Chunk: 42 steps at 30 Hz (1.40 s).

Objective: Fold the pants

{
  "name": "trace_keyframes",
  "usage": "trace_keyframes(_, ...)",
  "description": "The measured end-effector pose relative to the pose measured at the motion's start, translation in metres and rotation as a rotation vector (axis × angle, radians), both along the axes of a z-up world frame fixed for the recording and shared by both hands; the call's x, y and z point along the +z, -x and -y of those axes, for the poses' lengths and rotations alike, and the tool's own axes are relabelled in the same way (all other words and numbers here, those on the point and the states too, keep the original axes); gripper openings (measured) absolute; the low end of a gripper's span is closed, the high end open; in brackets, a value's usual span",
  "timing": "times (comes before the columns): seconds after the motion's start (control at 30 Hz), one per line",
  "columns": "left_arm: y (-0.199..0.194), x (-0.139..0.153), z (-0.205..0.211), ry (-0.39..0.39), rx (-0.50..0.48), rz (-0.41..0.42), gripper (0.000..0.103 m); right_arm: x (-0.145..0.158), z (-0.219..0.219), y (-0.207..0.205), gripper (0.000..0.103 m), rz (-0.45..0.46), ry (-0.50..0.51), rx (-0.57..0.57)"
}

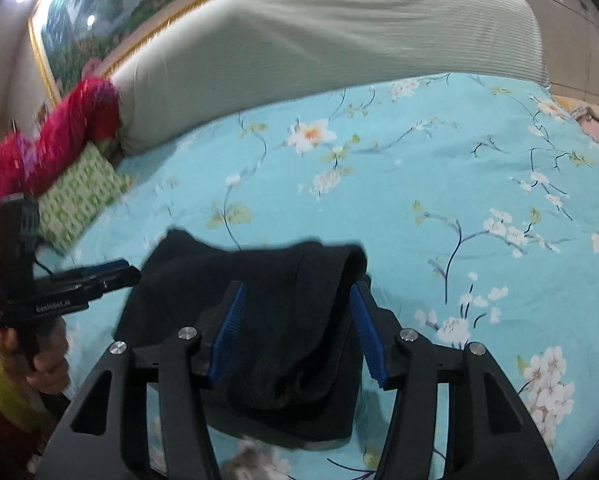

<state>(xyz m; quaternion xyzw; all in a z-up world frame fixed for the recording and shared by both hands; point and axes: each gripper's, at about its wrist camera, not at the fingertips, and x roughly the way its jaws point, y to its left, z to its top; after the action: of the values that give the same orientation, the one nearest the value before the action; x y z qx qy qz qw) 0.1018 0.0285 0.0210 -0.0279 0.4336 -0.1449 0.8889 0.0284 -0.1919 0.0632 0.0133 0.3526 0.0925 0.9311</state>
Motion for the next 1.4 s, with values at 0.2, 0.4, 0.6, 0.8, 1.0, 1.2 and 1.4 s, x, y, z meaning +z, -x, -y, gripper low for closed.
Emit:
trace_keyframes(0.2, -0.005, -0.029, -0.01, 0.051, 0.005, -0.069, 0.06, -0.031, 0.017, 0.006, 0.056, -0.067, 0.082, -0.022)
trace_keyframes(0.4, -0.005, -0.024, -0.014, 0.076, 0.01, -0.068, 0.06, -0.032, 0.025, 0.005, 0.057, -0.086, 0.02, -0.014)
trace_keyframes(0.6, -0.014, -0.023, -0.015, 0.094, 0.008, -0.086, 0.059, -0.019, 0.031, 0.0, 0.057, -0.088, -0.122, 0.007)
trace_keyframes(0.8, -0.022, -0.046, -0.018, 0.166, 0.007, -0.163, 0.06, -0.042, 0.046, -0.003, 0.058, -0.145, -0.206, -0.002)
trace_keyframes(1.0, -0.026, -0.053, -0.02, 0.245, 0.008, -0.195, 0.047, -0.047, 0.043, -0.007, 0.058, -0.174, -0.25, 0.009)
trace_keyframes(1.2, -0.02, -0.039, -0.027, 0.31, -0.003, -0.169, 0.026, -0.041, 0.039, -0.005, 0.047, -0.163, -0.287, 0.032)
trace_keyframes(1.4, -0.01, -0.004, -0.036, 0.272, 0.024, -0.075, 0.024, -0.015, 0.02, -0.011, 0.04, -0.107, -0.305, 0.108)
